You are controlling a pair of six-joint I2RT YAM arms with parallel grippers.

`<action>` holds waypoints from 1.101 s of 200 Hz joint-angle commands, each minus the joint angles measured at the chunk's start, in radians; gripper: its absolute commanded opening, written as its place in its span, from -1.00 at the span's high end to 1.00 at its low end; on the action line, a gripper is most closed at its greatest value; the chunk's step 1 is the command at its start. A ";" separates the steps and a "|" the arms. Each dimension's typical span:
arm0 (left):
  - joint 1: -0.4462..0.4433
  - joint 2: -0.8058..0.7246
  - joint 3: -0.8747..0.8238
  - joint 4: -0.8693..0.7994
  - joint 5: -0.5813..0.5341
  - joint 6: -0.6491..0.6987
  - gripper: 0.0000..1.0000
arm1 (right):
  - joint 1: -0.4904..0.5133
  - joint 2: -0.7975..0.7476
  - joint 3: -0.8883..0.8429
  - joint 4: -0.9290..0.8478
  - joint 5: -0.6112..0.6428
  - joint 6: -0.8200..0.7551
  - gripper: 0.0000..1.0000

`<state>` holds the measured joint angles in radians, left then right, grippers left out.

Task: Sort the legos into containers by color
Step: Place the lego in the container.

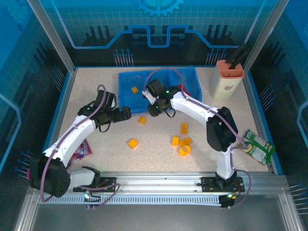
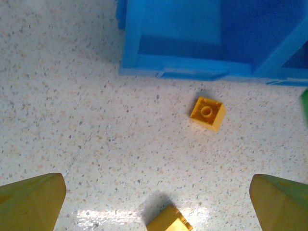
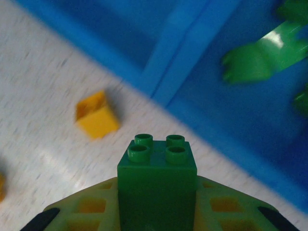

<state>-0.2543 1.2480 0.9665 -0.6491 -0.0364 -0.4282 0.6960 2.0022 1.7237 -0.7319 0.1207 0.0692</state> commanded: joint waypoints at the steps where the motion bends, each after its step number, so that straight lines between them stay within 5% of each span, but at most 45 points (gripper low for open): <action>1: -0.020 -0.030 -0.048 -0.037 0.018 -0.042 -0.98 | -0.039 0.062 0.082 0.046 0.021 -0.044 0.48; 111: -0.278 0.012 -0.191 0.032 0.016 -0.355 -0.99 | -0.162 0.379 0.486 -0.008 0.040 -0.098 0.47; 220: -0.345 0.140 -0.226 0.059 -0.047 -0.600 -0.90 | -0.184 0.261 0.364 0.052 -0.016 -0.095 0.05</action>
<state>-0.5869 1.3678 0.7498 -0.5926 -0.0620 -0.9447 0.5251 2.3478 2.1006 -0.6983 0.1295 -0.0135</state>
